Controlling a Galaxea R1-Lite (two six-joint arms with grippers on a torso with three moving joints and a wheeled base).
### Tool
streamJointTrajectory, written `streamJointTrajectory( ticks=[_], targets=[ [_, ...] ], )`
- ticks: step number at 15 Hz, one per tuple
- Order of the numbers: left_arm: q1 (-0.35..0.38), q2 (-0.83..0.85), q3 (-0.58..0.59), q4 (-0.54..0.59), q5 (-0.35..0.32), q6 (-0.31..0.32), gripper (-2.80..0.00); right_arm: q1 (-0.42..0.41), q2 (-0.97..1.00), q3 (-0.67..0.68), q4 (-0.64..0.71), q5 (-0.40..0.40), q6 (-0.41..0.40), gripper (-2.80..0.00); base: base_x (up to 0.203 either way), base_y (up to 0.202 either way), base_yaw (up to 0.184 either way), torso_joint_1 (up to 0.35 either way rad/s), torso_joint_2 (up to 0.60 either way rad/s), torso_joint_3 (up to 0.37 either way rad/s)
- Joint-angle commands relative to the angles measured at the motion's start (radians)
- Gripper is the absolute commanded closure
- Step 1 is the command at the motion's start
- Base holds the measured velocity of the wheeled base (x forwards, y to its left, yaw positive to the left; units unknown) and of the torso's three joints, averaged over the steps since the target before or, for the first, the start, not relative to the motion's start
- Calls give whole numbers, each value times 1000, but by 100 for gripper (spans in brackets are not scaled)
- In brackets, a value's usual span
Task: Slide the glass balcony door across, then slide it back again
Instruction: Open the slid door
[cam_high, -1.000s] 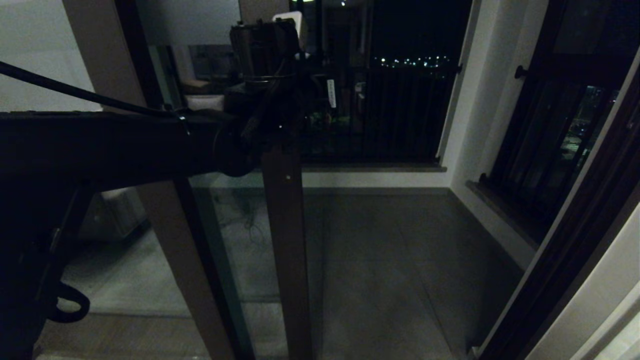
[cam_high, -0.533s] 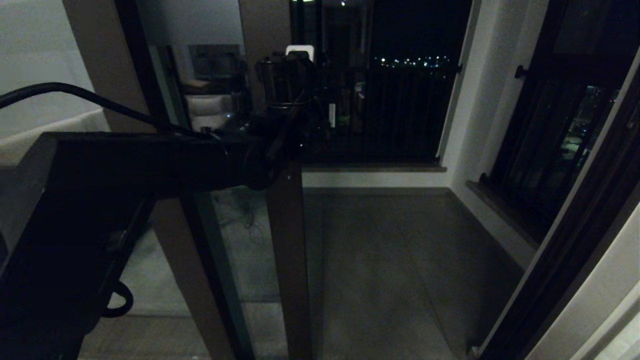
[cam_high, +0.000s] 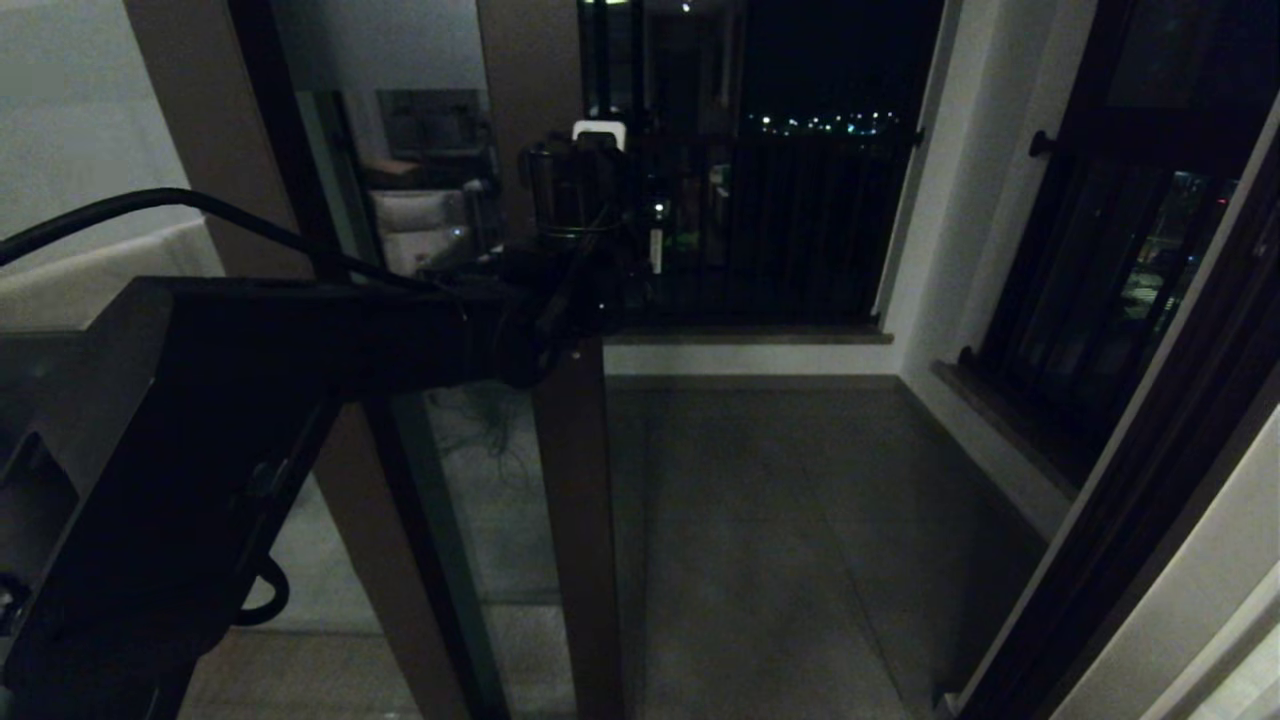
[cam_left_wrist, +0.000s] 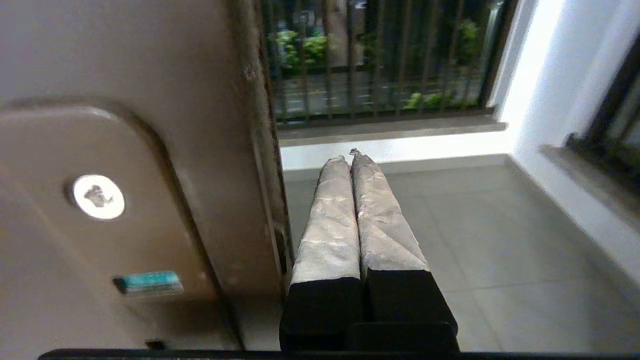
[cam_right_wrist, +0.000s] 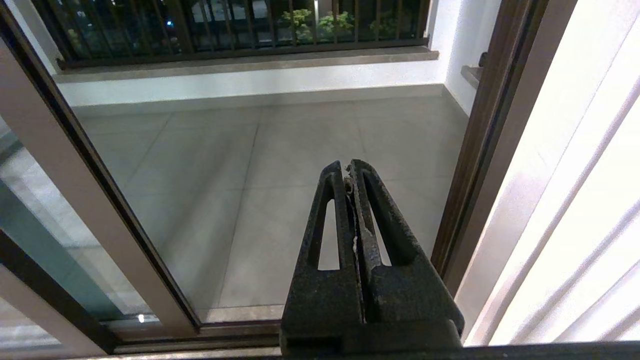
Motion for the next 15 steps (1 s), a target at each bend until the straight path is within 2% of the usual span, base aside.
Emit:
streamJointTrajectory(
  ticks=[1,4,7,15],
  targets=[
    [18,-7,1,-2,22,6,0,0,2,2,0,0,0,0,0,0,0,0,0,0],
    [27,-14,6,-2,47,7,0,0,2,2,0,0,0,0,0,0,0,0,0,0],
    [48,-17,8,-3,51,32,0,0,2,2,0,0,0,0,0,0,0,0,0,0],
    [53,-30,23,-12,52,32,0,0,2,2,0,0,0,0,0,0,0,0,0,0]
  ],
)
